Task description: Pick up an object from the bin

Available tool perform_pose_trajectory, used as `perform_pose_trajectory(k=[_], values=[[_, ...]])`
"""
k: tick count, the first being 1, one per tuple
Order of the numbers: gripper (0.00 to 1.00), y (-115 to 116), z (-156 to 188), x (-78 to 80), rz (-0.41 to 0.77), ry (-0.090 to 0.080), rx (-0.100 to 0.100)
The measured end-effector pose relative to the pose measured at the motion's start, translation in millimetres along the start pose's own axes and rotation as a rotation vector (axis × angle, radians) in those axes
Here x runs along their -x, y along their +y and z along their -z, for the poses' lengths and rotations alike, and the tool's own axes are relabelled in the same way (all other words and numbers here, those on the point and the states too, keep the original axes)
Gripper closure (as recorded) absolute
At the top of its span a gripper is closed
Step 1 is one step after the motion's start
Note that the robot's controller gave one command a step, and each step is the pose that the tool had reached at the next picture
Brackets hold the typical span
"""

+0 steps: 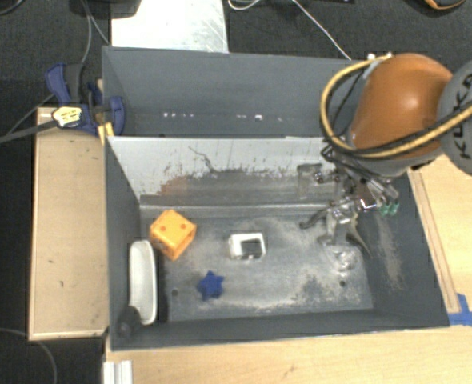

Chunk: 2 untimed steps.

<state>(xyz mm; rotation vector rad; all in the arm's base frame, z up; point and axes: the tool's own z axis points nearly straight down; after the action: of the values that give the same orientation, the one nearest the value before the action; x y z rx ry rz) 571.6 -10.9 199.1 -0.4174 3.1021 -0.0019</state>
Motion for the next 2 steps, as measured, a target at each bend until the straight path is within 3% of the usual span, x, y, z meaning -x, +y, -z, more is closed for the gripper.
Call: perform_pose_trajectory(k=[1,2], values=[[0.0,37,10,10.8,-0.093,-0.003,0.001],[0.0,33,-38,31.6,-0.013,-0.003,0.0]])
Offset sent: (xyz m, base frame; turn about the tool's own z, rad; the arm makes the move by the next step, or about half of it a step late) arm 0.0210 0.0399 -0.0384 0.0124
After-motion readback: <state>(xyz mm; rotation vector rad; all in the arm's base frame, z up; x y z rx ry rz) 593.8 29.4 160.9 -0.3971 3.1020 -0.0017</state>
